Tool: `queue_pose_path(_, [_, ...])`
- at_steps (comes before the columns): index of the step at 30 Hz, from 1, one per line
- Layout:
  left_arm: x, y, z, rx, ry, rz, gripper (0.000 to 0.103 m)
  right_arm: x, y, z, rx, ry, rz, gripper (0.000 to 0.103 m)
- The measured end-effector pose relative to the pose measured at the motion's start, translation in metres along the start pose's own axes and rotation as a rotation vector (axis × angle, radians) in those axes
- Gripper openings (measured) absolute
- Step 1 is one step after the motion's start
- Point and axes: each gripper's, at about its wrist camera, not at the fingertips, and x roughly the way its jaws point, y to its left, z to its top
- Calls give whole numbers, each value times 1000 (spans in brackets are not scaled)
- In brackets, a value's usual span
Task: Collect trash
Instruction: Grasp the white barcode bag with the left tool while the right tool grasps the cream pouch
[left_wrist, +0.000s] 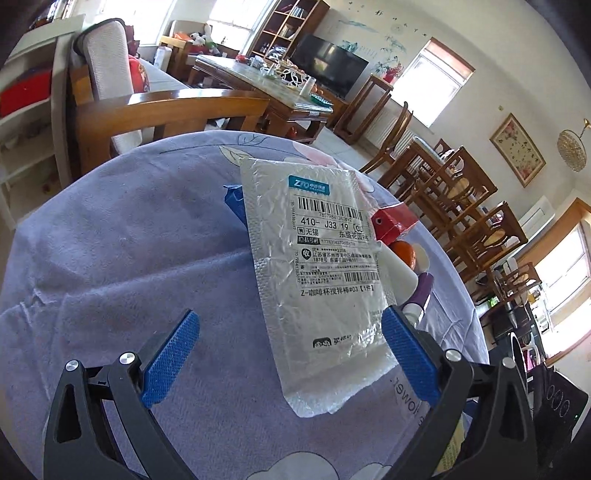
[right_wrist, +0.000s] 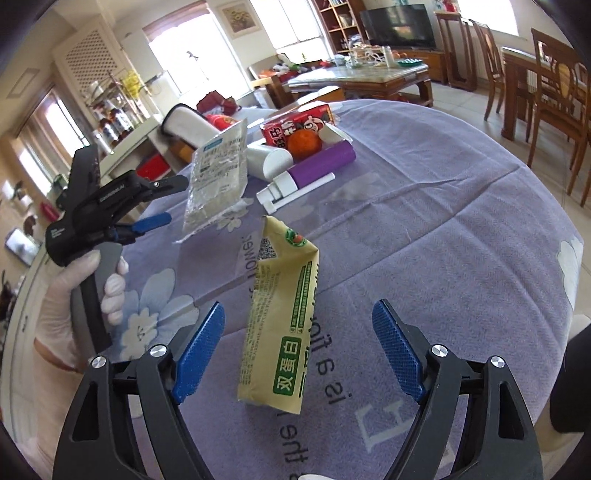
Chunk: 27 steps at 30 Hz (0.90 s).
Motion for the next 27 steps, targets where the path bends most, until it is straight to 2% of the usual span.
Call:
queue_pose_path(9, [14, -1, 18, 2, -9, -5, 98, 8, 9, 1, -64, 17, -13, 81])
queue_pose_path(12, [19, -7, 17, 30, -6, -60, 95, 11, 16, 0, -105, 23, -43, 65])
queue_pose_path(13, [19, -9, 16, 41, -9, -62, 91, 13, 17, -1, -117, 29, -53, 59])
queue_pose_path(15, [21, -13, 12, 54, -5, -76, 55, 13, 21, -3, -143, 27, -67, 49])
queue_pose_path(16, [21, -12, 10, 45, -6, -108, 48, 14, 22, -5, -152, 29, -57, 43])
queue_pose_path(17, [20, -11, 9, 36, -11, -153, 35, 14, 23, -5, -160, 27, -50, 40])
queue_pose_path(18, [18, -10, 7, 35, -17, -181, 29, 13, 23, -6, -163, 22, -50, 39])
queue_pose_path(21, [6, -13, 4, 56, -63, -203, 17, 12, 21, -8, -153, 14, -34, 20])
queue_pose_path(22, [1, -15, 4, 67, -81, -213, 15, 12, 20, -8, -148, 11, -37, 10])
queue_pose_path(27, [-22, -31, 1, 132, -146, -234, 10, 5, 14, -7, -101, -21, 4, 7])
